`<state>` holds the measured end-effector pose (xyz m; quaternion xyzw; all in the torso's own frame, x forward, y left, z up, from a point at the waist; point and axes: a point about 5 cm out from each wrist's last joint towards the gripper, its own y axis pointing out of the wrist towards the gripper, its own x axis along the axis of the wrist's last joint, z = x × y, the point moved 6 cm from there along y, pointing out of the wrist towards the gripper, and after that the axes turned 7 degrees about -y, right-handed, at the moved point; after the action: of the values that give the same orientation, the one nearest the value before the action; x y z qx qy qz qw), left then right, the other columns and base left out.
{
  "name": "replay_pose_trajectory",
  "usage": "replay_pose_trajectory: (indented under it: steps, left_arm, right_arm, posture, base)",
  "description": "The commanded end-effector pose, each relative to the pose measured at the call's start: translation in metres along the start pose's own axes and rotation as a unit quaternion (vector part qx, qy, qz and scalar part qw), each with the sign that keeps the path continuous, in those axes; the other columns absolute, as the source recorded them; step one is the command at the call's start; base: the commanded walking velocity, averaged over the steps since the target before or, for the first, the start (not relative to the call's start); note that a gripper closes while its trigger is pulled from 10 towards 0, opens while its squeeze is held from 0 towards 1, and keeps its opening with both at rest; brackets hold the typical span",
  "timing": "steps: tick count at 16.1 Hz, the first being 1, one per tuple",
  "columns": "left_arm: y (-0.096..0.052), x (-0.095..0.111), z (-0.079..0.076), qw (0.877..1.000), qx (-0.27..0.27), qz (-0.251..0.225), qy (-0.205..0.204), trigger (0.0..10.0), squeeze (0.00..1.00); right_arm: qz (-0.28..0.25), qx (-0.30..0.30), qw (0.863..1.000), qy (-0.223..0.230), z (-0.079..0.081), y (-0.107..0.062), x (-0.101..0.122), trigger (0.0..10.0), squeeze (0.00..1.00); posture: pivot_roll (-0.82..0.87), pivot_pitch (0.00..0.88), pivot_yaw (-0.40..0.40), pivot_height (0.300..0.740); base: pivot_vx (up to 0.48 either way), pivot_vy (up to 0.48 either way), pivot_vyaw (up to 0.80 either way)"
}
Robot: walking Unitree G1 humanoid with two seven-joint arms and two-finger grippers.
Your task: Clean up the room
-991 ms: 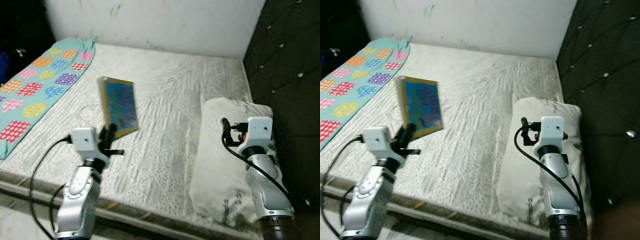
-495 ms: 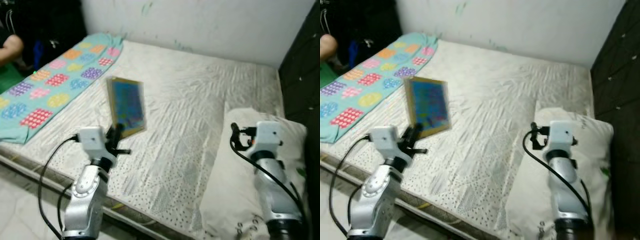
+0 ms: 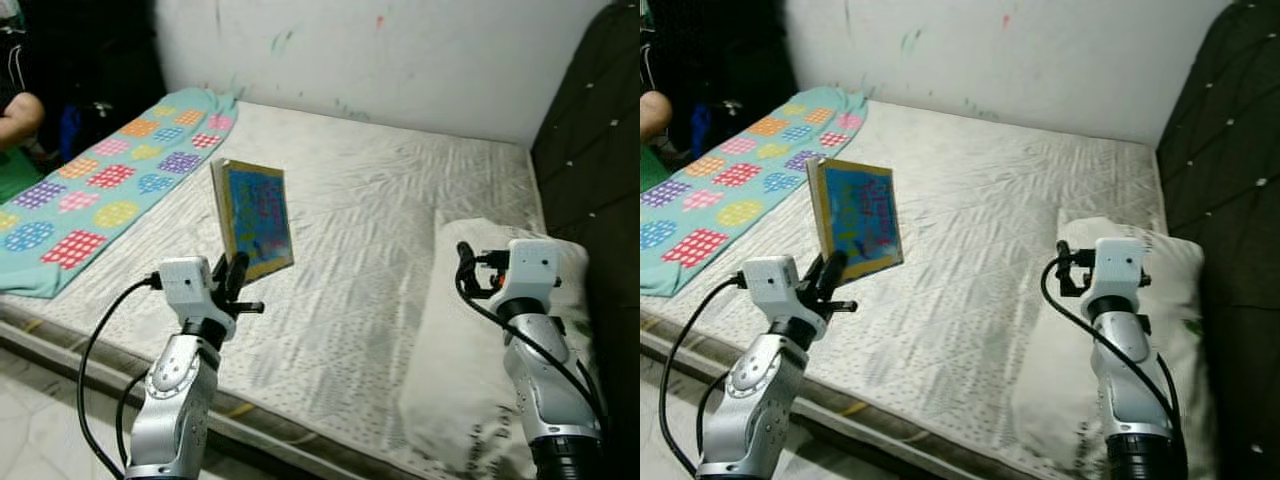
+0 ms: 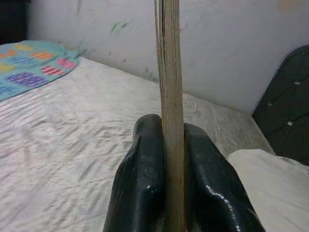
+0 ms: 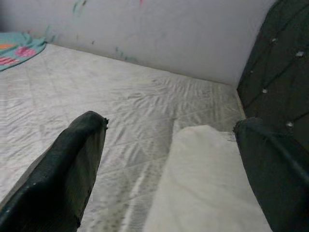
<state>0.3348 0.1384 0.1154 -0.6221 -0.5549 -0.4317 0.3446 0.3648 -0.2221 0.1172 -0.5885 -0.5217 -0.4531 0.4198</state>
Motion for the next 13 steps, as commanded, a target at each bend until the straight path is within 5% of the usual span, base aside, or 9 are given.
replay_pose_trajectory:
  steps: [1,8,13]
  left_arm:
    - [0.002,0.0151,0.001,1.0,-0.002,-0.025,0.005,10.0,0.0]
    - [0.0023,0.0143,0.0017,1.0,0.001,-0.024,0.002,10.0,0.0]
    - [-0.0003,0.0166,-0.0032,0.999,-0.011,-0.032,-0.005,10.0,0.0]
  right_arm:
    - [-0.008,0.008,1.0,0.001,0.0049,0.0021,0.0059,10.0,0.0]
    - [-0.011,0.011,1.0,0.0,0.0054,0.0027,0.0074,10.0,0.0]
    - [-0.011,0.016,1.0,0.004,0.0066,0.0024,0.0074,10.0,0.0]
  posture:
    - [-0.12,0.0,0.022,0.74]
    - [-0.12,0.0,0.018,0.74]
    - [-0.12,0.0,0.016,0.74]
  base:
    - [0.0,0.48,0.0]
    - [0.0,0.48,0.0]
    - [0.0,0.056,0.0]
